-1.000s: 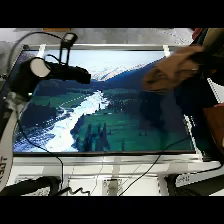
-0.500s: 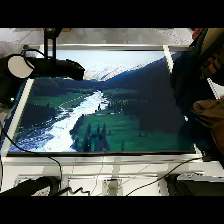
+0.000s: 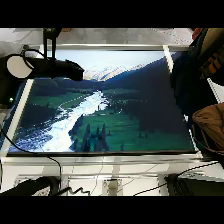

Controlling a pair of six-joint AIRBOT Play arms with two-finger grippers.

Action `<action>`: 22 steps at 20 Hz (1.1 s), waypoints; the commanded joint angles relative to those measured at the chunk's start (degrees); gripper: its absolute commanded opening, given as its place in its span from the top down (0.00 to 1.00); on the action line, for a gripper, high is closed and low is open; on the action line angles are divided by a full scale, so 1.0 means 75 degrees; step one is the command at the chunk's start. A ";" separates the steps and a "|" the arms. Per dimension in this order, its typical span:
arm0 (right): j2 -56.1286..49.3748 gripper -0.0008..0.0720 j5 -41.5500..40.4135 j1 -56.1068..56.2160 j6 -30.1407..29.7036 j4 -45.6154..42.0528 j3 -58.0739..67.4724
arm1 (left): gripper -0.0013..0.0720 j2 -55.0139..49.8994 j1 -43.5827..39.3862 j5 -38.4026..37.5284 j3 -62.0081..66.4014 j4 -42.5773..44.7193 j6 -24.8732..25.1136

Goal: Fold the clothes and pants, and hang the long-sleeved shirts on hangers.

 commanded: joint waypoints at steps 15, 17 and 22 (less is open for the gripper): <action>0.0379 0.95 -0.0629 0.6671 -0.2556 0.2798 0.0315 | 0.96 0.1014 0.1297 -0.1574 0.0000 0.3410 -0.1376; 0.0525 0.95 -0.0659 0.7941 -0.2550 0.1189 0.0673 | 0.95 0.1011 0.1276 -0.1603 0.0000 0.3389 -0.1376; 0.0991 0.95 -0.0752 0.9256 -0.2425 -0.0172 0.0860 | 0.96 0.1000 0.1276 -0.1603 0.0000 0.3392 -0.1373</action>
